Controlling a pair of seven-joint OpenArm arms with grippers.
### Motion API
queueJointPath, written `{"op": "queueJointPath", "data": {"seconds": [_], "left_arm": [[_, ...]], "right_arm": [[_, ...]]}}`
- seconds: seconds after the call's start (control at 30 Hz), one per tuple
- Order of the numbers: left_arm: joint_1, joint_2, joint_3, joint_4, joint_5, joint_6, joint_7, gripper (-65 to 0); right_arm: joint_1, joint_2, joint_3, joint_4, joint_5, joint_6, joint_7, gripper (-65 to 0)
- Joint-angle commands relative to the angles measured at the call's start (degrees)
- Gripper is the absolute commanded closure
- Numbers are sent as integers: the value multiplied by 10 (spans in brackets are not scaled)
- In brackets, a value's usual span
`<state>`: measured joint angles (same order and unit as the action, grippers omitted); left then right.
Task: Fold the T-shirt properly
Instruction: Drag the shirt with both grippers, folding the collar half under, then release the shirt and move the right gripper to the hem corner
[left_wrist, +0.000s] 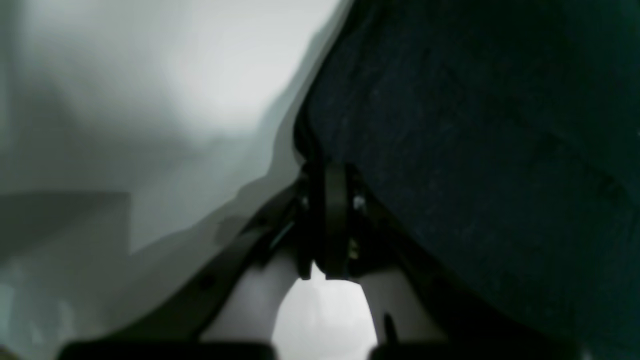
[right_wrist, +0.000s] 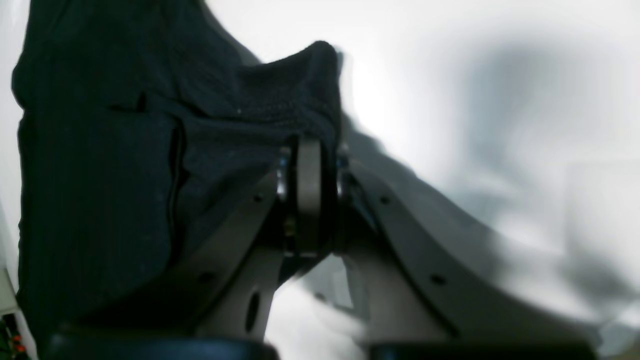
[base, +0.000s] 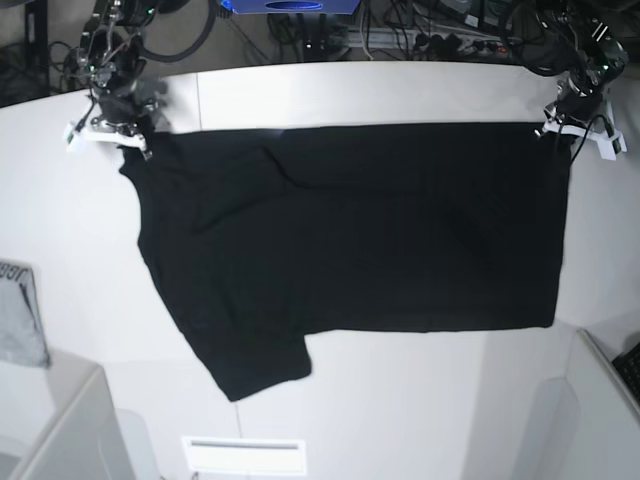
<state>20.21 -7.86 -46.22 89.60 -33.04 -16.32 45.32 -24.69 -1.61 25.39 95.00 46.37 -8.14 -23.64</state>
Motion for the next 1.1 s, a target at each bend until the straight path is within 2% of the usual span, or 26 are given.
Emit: {"op": "queueJointPath", "data": {"seconds": [0.0,0.47,0.77,1.07], "left_arm": [[8,-9,-4,20,-3,4,-10,0],[95,-8,-5,71,-3,4,-10,0],[129,1,-6,71,-4,4,-10,0],[130,1,-7,71,-4,4,-9,0]], "right_arm": [[-12,2,3,17,-1,-5,5,0],[-128,0,3,93,-1,-5,5,0],[-141,1,3,96,-1,-5,5,0],[-142,1,3,96,-1,-5,5,0]]}}
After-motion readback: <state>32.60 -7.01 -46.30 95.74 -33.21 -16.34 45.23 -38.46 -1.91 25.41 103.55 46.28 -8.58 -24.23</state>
